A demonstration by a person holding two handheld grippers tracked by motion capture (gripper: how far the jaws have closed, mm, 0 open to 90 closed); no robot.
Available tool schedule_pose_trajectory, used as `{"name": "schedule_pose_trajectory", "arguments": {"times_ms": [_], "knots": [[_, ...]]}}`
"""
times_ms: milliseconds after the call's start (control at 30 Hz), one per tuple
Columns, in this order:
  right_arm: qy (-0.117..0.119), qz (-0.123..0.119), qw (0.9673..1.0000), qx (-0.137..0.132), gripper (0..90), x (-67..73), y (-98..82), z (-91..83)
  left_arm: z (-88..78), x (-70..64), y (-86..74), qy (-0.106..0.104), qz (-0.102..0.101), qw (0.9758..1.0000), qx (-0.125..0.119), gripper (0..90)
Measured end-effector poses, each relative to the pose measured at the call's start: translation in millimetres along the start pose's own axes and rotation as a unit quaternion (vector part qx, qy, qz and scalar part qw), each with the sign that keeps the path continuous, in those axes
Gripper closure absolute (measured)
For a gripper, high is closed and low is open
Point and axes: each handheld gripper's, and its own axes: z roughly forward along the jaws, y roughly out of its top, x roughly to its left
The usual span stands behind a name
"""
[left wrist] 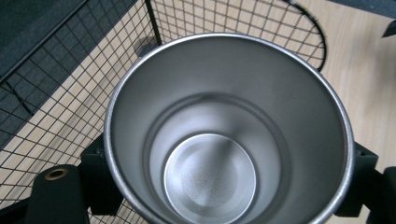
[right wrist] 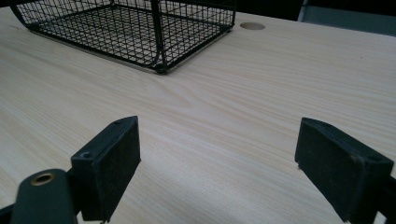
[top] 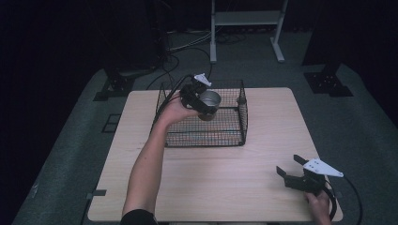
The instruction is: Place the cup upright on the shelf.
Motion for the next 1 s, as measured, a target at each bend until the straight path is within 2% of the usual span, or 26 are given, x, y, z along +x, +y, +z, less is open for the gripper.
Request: {"name": "schedule_pose_trajectory", "arguments": {"times_ms": [400,633,1000], "knots": [[0.002,0.002,1.0000,0.000,13.5,0.0,0.0,-0.2,20.6,13.4,-7.9,-0.005,-0.024,0.9997,0.005,17.8],[0.002,0.002,1.0000,-0.001,13.5,-0.5,-0.1,-0.2,29.4,18.9,-14.7,0.003,-0.035,0.9994,0.008,17.8],[0.002,0.004,1.0000,-0.002,13.5,-0.8,-0.1,-0.3,43.0,23.9,-21.0,-0.008,-0.045,0.9985,0.030,17.8]]}}
